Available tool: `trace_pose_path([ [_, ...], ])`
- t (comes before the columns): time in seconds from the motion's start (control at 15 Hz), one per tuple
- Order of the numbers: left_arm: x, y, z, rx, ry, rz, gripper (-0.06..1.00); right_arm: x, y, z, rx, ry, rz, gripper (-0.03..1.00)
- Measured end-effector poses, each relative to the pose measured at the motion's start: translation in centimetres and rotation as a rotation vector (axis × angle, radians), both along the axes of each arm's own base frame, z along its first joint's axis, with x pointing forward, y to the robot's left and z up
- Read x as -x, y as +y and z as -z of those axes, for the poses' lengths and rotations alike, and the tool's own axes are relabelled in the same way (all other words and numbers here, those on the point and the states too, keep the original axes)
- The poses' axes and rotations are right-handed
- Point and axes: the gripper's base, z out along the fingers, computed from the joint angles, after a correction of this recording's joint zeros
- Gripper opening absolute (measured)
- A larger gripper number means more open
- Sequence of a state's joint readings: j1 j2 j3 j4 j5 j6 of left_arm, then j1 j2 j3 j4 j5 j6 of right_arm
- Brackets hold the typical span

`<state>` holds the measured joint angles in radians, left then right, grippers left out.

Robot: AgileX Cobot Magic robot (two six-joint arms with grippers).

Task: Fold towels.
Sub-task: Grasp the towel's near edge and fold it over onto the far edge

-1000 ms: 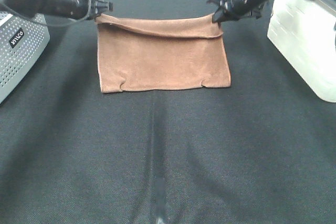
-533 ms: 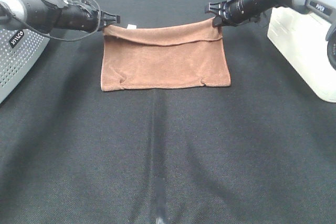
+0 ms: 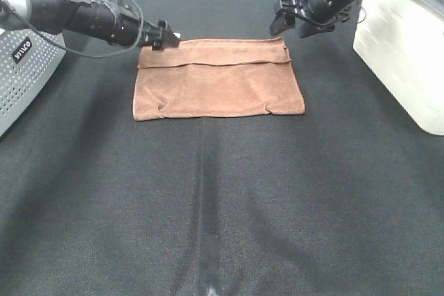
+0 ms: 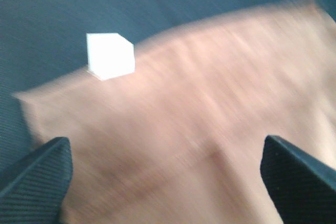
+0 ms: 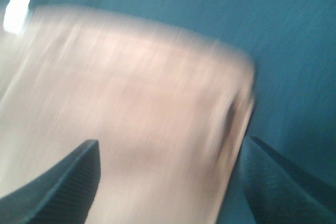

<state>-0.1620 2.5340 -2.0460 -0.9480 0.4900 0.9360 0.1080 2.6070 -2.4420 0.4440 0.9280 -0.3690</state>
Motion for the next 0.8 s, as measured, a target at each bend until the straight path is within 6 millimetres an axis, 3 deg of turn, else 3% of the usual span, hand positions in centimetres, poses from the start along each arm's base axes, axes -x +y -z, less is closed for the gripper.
trace_pose_path([
  [0.27,1.7,-0.9,0.2,0.104,0.227,0.071,0.92,2.1,-0.1,-0.7,0.019,0.225,-0.014,0.71],
  [0.4,2.4,-0.3,-1.5,0.180,0.353,0.036,0.92,2.5,-0.2,-0.6,0.007,0.298,0.042,0.71],
  [0.6,3.1,0.4,-3.2,0.228,0.396,-0.020,0.92,2.6,-0.2,-0.6,-0.011,0.327,0.102,0.71],
  [0.8,5.9,1.8,-3.3,0.251,0.500,-0.119,0.92,4.6,-0.5,0.0,0.010,0.424,0.095,0.71],
])
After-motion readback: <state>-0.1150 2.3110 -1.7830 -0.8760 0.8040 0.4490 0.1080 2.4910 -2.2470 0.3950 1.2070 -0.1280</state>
